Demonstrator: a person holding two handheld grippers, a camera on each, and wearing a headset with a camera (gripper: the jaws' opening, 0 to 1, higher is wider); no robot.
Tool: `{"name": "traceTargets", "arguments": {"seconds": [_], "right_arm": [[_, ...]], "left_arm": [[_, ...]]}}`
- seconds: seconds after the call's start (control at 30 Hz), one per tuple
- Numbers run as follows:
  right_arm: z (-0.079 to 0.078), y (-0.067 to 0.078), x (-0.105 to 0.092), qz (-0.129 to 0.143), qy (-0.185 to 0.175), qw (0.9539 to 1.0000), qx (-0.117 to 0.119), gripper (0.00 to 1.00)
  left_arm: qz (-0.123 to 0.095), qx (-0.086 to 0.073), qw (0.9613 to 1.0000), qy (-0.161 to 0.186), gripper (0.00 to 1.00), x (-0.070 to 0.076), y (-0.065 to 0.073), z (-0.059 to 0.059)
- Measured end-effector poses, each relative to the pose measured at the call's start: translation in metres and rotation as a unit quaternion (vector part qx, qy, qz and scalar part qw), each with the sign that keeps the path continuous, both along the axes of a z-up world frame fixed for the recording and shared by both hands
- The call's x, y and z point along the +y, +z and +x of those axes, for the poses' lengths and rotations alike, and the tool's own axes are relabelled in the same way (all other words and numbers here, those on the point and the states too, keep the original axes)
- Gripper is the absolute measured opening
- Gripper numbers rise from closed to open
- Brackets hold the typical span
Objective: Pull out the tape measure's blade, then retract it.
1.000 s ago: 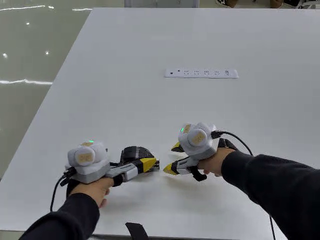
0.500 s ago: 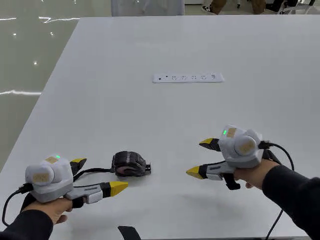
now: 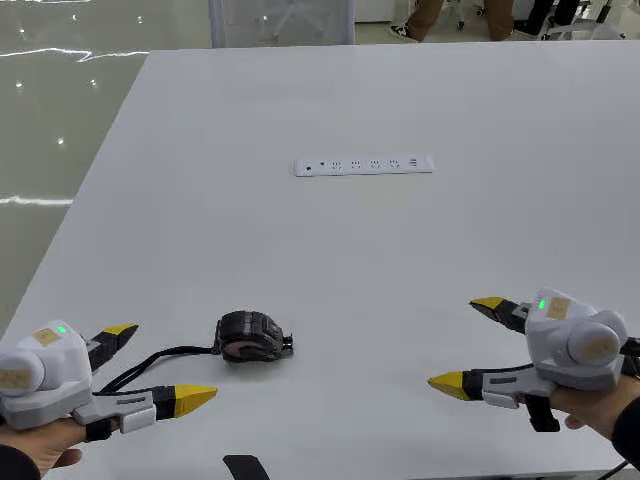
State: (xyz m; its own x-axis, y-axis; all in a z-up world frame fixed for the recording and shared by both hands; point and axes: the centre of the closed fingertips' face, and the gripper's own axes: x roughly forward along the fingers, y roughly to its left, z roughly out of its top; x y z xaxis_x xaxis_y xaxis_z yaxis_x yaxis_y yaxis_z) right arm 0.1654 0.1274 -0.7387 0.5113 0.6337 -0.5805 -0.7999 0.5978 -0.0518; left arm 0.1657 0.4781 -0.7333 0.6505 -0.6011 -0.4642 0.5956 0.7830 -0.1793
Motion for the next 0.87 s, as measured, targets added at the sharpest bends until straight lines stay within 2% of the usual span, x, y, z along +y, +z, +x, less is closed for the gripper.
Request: {"name": "traceTargets", "arguments": {"seconds": [0.03, 0.07, 0.17, 0.27, 0.4, 0.5, 0.57, 0.77, 0.87], "right_arm": [[-0.002, -0.001, -0.005, -0.004, -0.001, 1.0000, -0.001, 0.80], [-0.004, -0.003, -0.014, -0.016, -0.005, 0.9998, -0.010, 0.80], [-0.008, -0.001, -0.028, -0.008, -0.020, 0.9997, -0.008, 0.83], [-0.014, -0.006, -0.042, -0.008, -0.036, 0.9993, 0.003, 0.89], [-0.021, -0.012, -0.056, -0.018, -0.045, 0.9988, 0.012, 0.94], [-0.022, -0.012, -0.060, -0.018, -0.046, 0.9987, 0.015, 1.00], [-0.022, -0.013, -0.062, -0.022, -0.042, 0.9988, 0.015, 1.00], [-0.021, -0.008, -0.057, -0.017, -0.043, 0.9989, 0.009, 1.00], [-0.022, -0.006, -0.057, -0.020, -0.040, 0.9990, 0.005, 1.00]], "left_arm": [[-0.001, -0.004, 1.0000, -0.002, 1.00, 0.001, 0.000, -0.001], [-0.003, -0.017, 0.9998, -0.013, 1.00, 0.000, 0.001, -0.003], [0.010, -0.003, 0.9998, -0.017, 1.00, 0.004, -0.005, -0.008], [0.009, -0.009, 0.9998, -0.017, 1.00, 0.006, -0.001, -0.008], [0.014, -0.011, 0.9997, -0.013, 1.00, 0.008, -0.001, -0.005], [0.015, -0.012, 0.9997, -0.012, 1.00, 0.008, 0.000, -0.003], [0.015, -0.007, 0.9998, -0.013, 1.00, 0.006, 0.000, -0.003], [0.019, -0.010, 0.9995, -0.023, 1.00, 0.002, 0.004, -0.007], [0.012, 0.001, 0.9993, -0.034, 1.00, -0.001, 0.001, -0.013]]}}
